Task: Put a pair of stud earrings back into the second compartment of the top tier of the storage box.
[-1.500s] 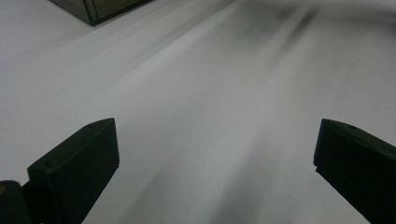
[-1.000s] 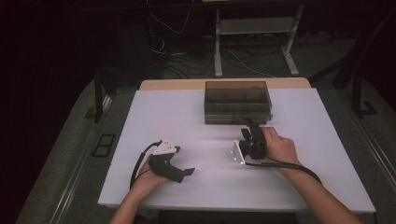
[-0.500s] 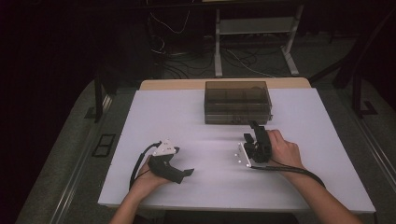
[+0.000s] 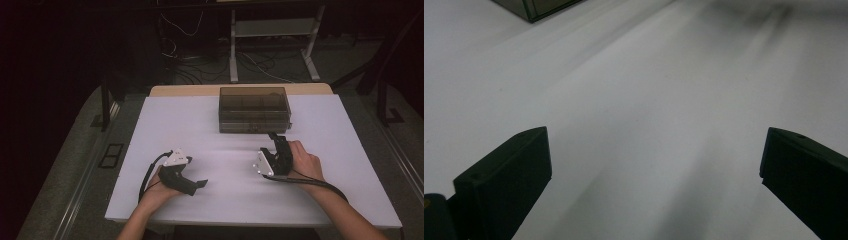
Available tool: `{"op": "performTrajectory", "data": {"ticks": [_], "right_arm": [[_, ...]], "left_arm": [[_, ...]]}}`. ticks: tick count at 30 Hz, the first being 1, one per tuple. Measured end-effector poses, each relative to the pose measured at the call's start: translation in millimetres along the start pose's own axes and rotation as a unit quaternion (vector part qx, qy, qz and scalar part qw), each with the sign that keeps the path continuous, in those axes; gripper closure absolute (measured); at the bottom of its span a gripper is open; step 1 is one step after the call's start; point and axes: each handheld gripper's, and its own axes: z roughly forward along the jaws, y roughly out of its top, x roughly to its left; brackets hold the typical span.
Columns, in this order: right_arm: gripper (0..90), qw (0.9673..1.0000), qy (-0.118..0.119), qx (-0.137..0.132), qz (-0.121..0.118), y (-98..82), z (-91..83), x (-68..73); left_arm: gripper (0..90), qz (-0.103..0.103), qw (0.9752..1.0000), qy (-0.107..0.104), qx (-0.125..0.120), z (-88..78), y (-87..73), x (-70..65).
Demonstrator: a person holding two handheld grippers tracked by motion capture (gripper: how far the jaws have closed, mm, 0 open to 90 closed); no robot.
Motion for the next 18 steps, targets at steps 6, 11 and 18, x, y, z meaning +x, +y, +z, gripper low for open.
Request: {"op": "performTrajectory", "data": {"ticks": [6, 11, 18], "right_arm": [[30.5, 0.9980, 0.032, -0.006, 0.055, -2.6, 0.2, -5.7], [29.6, 0.9936, 0.058, -0.004, 0.097, -2.9, 0.0, -8.6], [29.0, 0.9845, 0.090, -0.008, 0.150, -4.0, 0.9, -13.3]], "left_arm": [[0.0, 0.001, 1.0000, 0.002, 0.001, -0.7, -0.4, 0.0], [0.0, 0.002, 1.0000, 0.003, -0.001, -1.2, -0.2, 0.3], [0.0, 0.001, 1.0000, 0.003, 0.002, -0.8, -0.7, -0.5]]}}
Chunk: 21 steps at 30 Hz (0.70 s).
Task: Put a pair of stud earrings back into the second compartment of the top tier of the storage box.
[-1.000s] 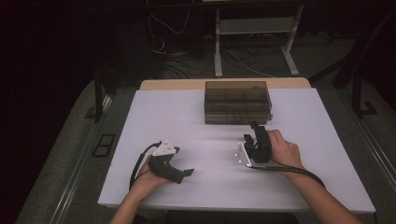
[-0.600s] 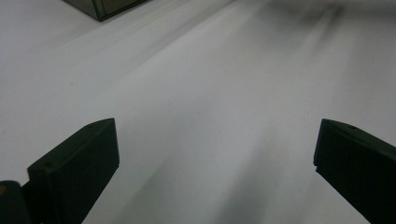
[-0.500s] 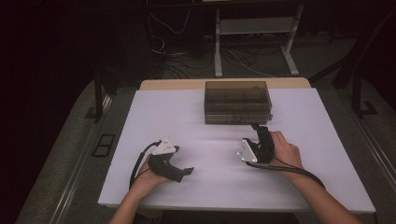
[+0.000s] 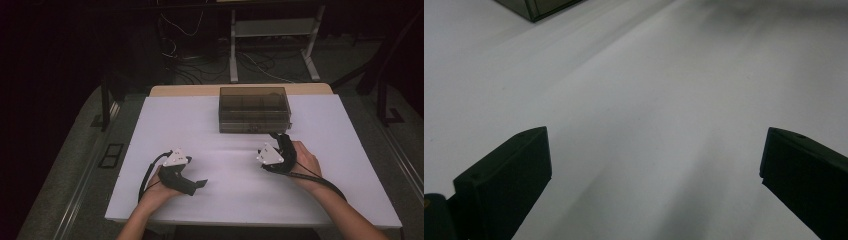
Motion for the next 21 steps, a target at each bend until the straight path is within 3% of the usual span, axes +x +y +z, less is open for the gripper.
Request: {"op": "performTrajectory", "data": {"ticks": [4, 8, 14, 21], "right_arm": [[28.8, 0.9993, 0.024, -0.001, 0.030, -0.8, 0.7, -5.5], [28.8, 0.9963, 0.048, -0.007, 0.071, -1.2, -0.2, -10.4], [28.9, 0.9877, 0.089, -0.015, 0.128, -2.4, -1.4, -17.4], [28.9, 0.9780, 0.126, -0.019, 0.166, -4.1, -1.0, -23.6]], "left_arm": [[0.0, 0.000, 1.0000, 0.000, -0.001, -0.2, 0.2, -0.5], [0.0, 0.003, 1.0000, 0.000, 0.002, 0.0, 0.0, -0.6], [0.0, 0.005, 1.0000, -0.002, 0.002, 0.3, 0.1, -0.7], [0.0, 0.005, 1.0000, -0.002, 0.001, 0.1, 0.4, -0.9]]}}
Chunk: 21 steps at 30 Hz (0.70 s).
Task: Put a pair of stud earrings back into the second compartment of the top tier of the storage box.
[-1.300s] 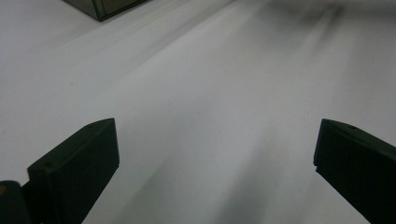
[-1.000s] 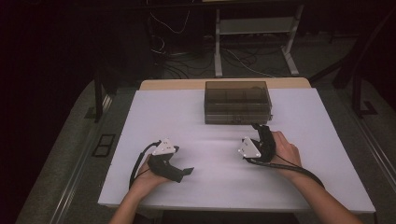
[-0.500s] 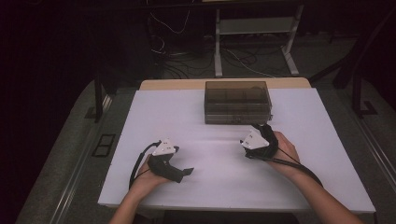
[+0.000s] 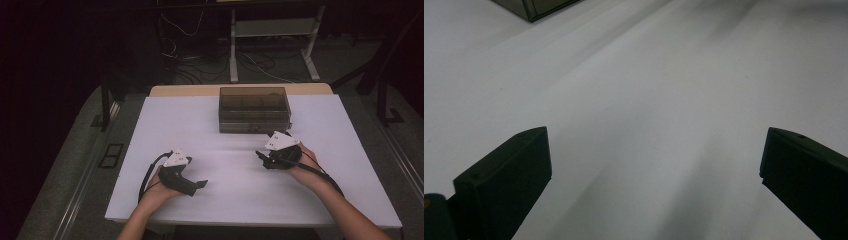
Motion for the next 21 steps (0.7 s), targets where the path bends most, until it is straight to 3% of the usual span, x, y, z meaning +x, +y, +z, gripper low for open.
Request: {"op": "performTrajectory", "data": {"ticks": [7, 15, 21], "right_arm": [[29.3, 0.9978, 0.037, -0.001, 0.055, -0.3, -1.6, -8.4], [32.7, 0.9911, 0.078, -0.008, 0.108, -1.4, -2.8, -18.3], [53.0, 0.9863, 0.089, -0.005, 0.139, -0.5, -5.7, -27.0]], "left_arm": [[0.0, -0.005, 1.0000, 0.001, -0.006, 0.5, 0.1, -0.5], [0.0, -0.002, 1.0000, 0.000, -0.001, 0.7, 0.7, -0.6], [0.0, -0.002, 1.0000, 0.001, 0.000, 0.8, 0.9, -0.9]]}}
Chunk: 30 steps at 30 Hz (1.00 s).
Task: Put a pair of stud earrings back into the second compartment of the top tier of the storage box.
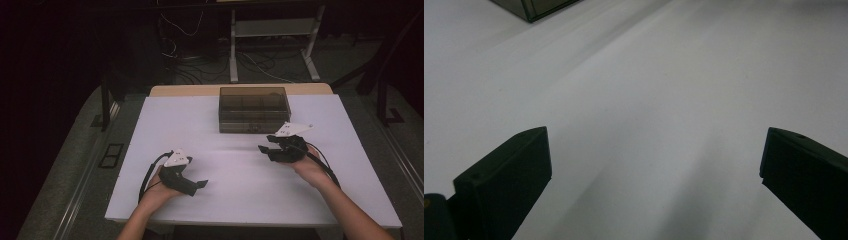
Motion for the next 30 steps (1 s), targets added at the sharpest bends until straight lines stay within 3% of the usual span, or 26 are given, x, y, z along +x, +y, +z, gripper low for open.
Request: {"op": "performTrajectory", "data": {"ticks": [8, 15, 30], "right_arm": [[88.8, 0.9996, 0.009, -0.012, 0.022, 12.8, -6.9, -12.7], [89.0, 0.9992, 0.024, -0.005, 0.033, 25.8, -7.1, -25.1], [89.0, 0.9982, 0.021, -0.005, 0.055, 50.5, 5.5, -54.4]], "left_arm": [[0.0, 0.002, 1.0000, 0.002, -0.001, -0.6, 0.4, -0.4], [0.0, 0.000, 1.0000, 0.001, -0.002, -0.5, 0.4, -0.8], [0.0, 0.004, 1.0000, -0.002, 0.000, 0.1, 0.4, -0.8]]}}
